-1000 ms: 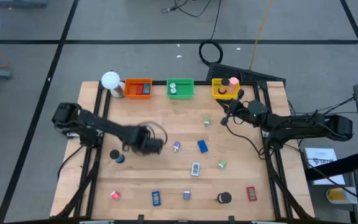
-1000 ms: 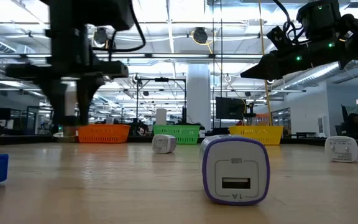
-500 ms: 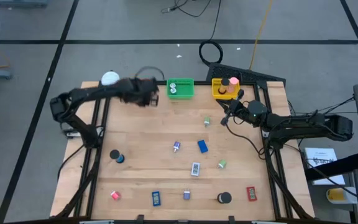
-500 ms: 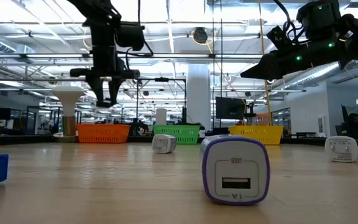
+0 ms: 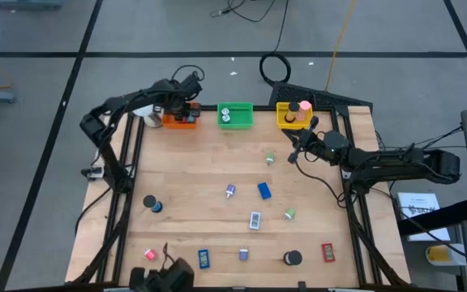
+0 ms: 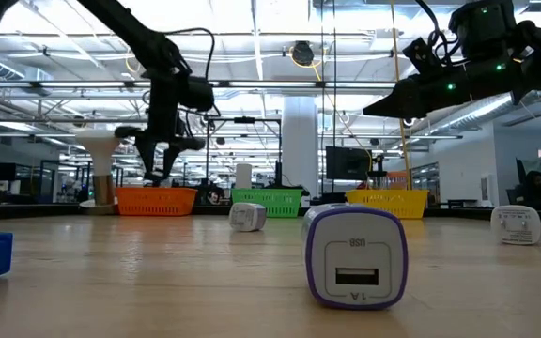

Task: Pick & Place Office items
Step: Put the black digital clock into the orange basket

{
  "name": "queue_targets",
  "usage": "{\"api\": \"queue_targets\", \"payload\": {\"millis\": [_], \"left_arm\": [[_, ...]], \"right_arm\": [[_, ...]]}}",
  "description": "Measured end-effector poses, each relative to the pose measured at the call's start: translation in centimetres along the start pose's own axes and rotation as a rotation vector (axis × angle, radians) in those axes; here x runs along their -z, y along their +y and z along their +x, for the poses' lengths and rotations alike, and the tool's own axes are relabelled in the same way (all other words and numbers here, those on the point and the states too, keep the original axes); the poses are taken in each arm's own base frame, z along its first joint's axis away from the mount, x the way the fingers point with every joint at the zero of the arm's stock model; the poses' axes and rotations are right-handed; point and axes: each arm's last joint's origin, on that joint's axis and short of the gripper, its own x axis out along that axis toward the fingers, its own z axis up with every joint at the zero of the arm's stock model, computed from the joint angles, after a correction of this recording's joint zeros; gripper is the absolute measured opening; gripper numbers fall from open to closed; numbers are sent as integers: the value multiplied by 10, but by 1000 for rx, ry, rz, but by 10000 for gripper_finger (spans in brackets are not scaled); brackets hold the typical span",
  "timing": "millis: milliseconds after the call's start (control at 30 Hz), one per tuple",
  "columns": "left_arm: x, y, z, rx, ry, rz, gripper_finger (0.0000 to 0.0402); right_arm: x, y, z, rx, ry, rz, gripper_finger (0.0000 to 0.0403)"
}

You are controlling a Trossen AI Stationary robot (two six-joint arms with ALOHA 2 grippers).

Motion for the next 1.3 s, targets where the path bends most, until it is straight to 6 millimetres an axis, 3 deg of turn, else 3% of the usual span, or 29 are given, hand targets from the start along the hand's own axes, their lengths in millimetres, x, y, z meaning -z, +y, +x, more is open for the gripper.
{"api": "queue_targets", "payload": {"millis": [333,833,1300], "left_arm": [[-9,7,15,-74,-3,-29,143],[-8,-3,47,-150,20,-11,143],[-7,-2,47,-166,20,-18,158]], "right_arm": [[0,0,0,0,0,-3,4],[0,0,0,0,0,-4,4],[0,0,0,0,1,-7,4]]}}
